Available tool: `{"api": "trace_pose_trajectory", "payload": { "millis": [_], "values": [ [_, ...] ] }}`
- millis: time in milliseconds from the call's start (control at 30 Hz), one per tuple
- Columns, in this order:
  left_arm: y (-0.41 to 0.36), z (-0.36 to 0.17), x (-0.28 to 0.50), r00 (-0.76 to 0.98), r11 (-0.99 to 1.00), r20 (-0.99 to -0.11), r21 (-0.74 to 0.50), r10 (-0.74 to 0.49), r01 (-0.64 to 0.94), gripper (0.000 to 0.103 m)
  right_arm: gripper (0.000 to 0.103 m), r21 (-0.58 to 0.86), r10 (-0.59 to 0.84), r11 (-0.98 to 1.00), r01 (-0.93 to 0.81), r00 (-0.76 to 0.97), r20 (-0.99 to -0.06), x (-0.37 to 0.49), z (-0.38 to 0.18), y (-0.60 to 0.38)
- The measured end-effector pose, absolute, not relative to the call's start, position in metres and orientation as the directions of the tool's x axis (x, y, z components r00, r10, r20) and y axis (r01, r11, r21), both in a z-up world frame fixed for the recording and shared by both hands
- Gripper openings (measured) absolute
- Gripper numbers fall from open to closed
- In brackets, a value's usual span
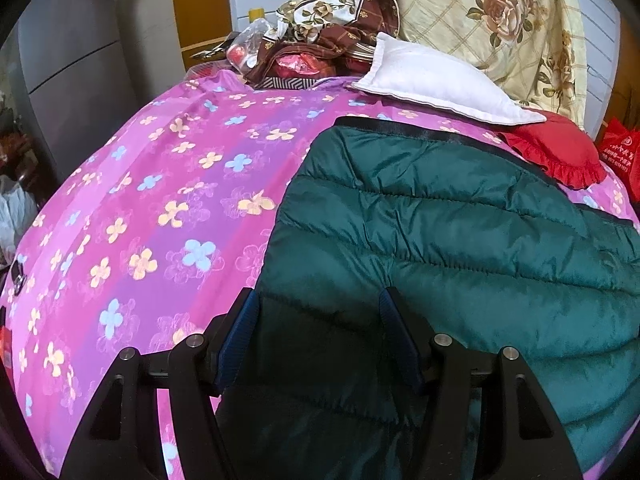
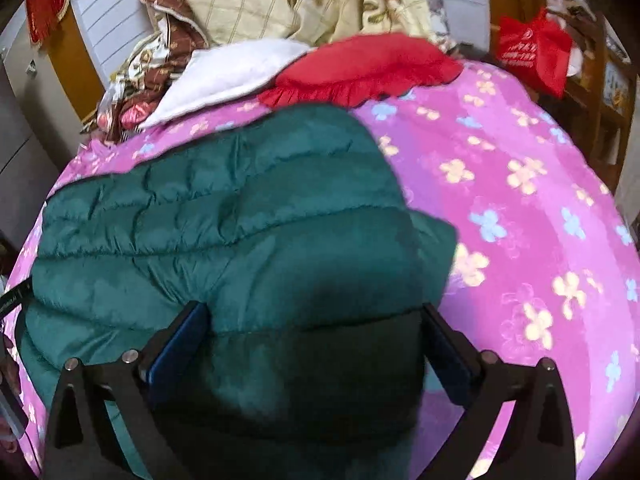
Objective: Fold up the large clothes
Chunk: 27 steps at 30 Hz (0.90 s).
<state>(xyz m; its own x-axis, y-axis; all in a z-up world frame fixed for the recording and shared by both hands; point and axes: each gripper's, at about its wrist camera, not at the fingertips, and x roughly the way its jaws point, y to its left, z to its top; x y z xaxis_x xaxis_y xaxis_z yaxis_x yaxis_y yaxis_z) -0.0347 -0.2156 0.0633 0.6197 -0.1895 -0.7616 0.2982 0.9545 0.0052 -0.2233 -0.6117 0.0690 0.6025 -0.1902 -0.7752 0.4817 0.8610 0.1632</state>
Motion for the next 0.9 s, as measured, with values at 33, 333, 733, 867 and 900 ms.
{"api": "trace_pose_trajectory", "payload": {
  "millis": [33,333,733,867,900],
  "values": [
    [-0.213,0.064,-0.036,0.616,0.955,-0.763,-0.005,-0.196,0.298,0.045,0.103,0.158,-0.199,0.863,0.48,0.61,-0.767,-0.227,0.073,-0.61],
    [-0.179,0.07,-0.035,0.53,0.912,-0.748,-0.266,-0.399,0.312,0.045,0.103,0.224,-0.133,0.868,0.443,0.642,-0.755,-0.249,0.085,-0.612],
    [-0.149,0.021,0.008,0.321,0.786,-0.717,-0.571,-0.618,0.237,0.065,0.103,0.425,0.047,0.785,0.451,0.64,-0.767,-0.235,0.042,-0.659],
    [-0.151,0.012,0.013,0.282,0.75,-0.695,-0.62,-0.661,0.231,0.071,0.103,0.469,0.107,0.775,0.424,0.643,-0.758,-0.227,0.03,-0.666],
    [-0.151,0.013,0.014,0.289,0.749,-0.691,-0.617,-0.662,0.241,0.072,0.103,0.473,0.114,0.776,0.418,0.644,-0.756,-0.225,0.028,-0.666]
  ]
}}
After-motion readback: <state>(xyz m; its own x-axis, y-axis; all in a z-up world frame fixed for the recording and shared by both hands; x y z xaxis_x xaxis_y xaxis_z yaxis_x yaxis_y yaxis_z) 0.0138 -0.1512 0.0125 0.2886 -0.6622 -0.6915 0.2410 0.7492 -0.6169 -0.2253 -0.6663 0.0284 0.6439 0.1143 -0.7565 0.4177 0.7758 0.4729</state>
